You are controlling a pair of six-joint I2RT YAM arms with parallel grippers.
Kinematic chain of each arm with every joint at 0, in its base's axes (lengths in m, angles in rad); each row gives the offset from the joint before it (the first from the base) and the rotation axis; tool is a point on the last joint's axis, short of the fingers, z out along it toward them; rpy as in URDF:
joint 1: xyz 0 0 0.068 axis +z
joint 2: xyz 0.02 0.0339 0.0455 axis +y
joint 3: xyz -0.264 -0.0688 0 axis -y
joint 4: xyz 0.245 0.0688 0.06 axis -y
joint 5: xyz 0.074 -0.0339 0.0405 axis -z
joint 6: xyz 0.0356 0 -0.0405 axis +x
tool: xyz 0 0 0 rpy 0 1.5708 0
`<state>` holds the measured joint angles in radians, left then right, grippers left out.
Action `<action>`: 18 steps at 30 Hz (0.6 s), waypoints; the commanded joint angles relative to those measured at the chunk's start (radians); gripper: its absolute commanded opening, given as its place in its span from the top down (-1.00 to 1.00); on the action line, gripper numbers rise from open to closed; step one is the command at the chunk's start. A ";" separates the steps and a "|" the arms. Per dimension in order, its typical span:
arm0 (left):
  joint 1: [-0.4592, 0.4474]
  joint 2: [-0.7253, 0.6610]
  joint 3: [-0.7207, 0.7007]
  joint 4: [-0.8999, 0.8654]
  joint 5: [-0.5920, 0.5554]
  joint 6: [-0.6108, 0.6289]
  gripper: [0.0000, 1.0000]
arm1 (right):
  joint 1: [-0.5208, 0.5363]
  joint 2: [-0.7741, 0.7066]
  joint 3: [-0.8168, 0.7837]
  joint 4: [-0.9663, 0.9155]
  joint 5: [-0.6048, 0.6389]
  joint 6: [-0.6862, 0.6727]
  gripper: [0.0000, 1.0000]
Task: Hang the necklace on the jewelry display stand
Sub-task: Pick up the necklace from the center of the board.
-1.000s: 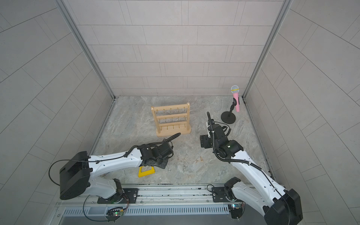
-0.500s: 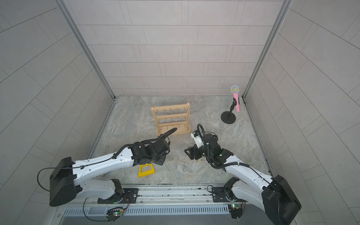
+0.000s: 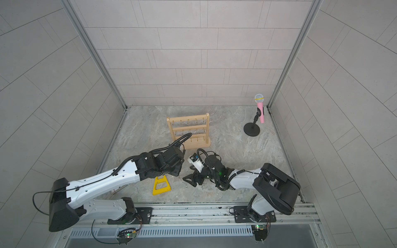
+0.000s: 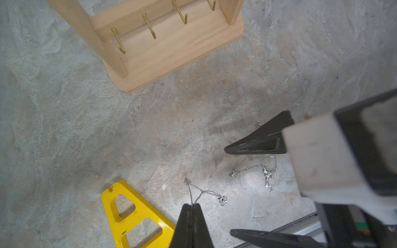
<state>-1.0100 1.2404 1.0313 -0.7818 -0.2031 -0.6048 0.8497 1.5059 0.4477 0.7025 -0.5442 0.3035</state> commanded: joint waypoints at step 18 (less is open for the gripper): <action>0.020 -0.015 0.084 -0.059 -0.021 0.034 1.00 | 0.031 0.241 0.093 0.434 -0.005 0.037 -0.07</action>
<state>-0.9997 1.2327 1.0790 -0.8207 -0.2085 -0.5827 0.8745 1.7493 0.5247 1.1179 -0.5358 0.3485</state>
